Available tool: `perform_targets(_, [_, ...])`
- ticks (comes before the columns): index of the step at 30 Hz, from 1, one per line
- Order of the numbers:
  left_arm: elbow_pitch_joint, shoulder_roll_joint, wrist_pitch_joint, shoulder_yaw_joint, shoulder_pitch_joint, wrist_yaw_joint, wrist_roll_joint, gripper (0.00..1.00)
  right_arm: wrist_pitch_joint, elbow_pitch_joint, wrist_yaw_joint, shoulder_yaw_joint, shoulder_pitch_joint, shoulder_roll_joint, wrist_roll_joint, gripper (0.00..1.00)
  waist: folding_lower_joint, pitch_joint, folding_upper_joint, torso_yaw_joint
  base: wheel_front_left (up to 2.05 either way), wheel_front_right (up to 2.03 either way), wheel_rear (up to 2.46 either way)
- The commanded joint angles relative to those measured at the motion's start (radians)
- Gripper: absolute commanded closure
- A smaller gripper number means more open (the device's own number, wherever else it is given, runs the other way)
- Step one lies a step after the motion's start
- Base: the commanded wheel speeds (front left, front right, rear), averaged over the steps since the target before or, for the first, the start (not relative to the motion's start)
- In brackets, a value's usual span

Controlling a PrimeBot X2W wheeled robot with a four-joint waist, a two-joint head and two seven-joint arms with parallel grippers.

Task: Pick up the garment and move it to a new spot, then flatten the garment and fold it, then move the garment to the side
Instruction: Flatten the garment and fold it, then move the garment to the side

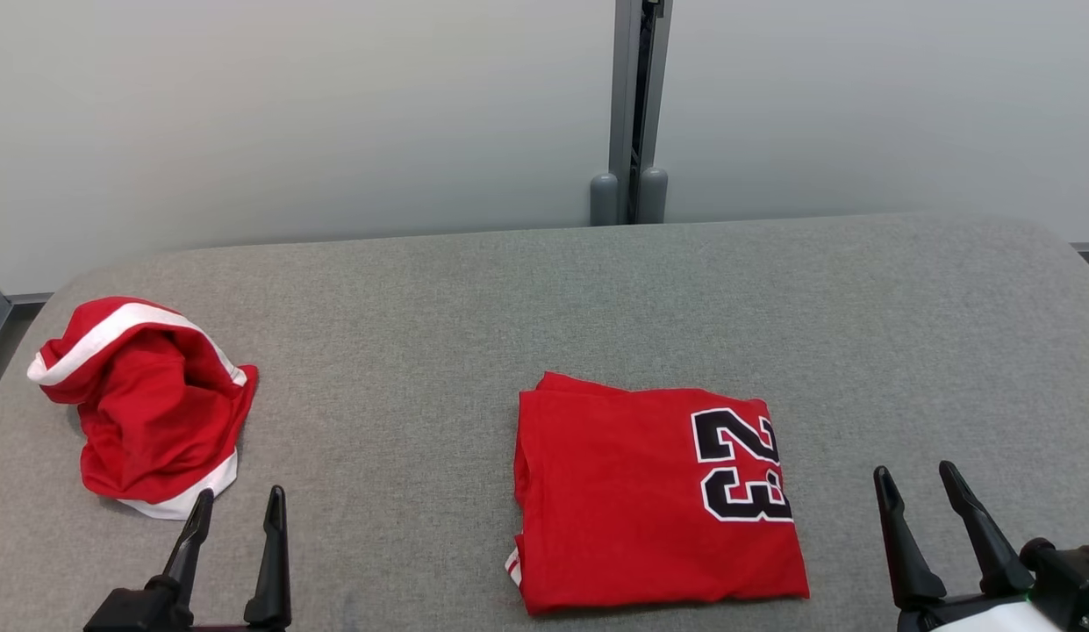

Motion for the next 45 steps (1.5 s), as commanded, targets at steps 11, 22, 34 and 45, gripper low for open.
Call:
perform_targets(11, [-0.026, 0.003, 0.000, -0.001, 0.033, 0.013, -0.004, 0.00, -0.005, 0.024, 0.000, 0.001, 0.004, -0.002, -0.006, 0.00, 0.0000, 0.002, 0.0000, 0.012, 0.00, 0.00, 0.00])
perform_targets(22, [-0.032, 0.002, 0.000, -0.012, 0.037, 0.026, -0.008, 0.00, -0.005, 0.037, 0.000, 0.013, -0.008, -0.008, -0.002, 0.00, 0.0000, 0.002, 0.0000, 0.011, 0.00, 0.00, 0.00])
perform_targets(34, [-0.032, 0.002, 0.000, -0.037, 0.008, 0.040, -0.023, 0.00, 0.035, 0.126, 0.000, 0.089, -0.160, -0.049, -0.021, 0.00, 0.0000, 0.018, 0.0000, 0.025, 0.00, 0.00, 0.00])
perform_targets(45, [-0.026, 0.002, 0.000, -0.082, -0.039, 0.051, -0.037, 0.00, 0.114, 0.386, 0.000, 0.148, -0.330, -0.041, 0.013, 0.00, 0.0000, 0.064, 0.0000, 0.066, 0.00, 0.00, 0.00])
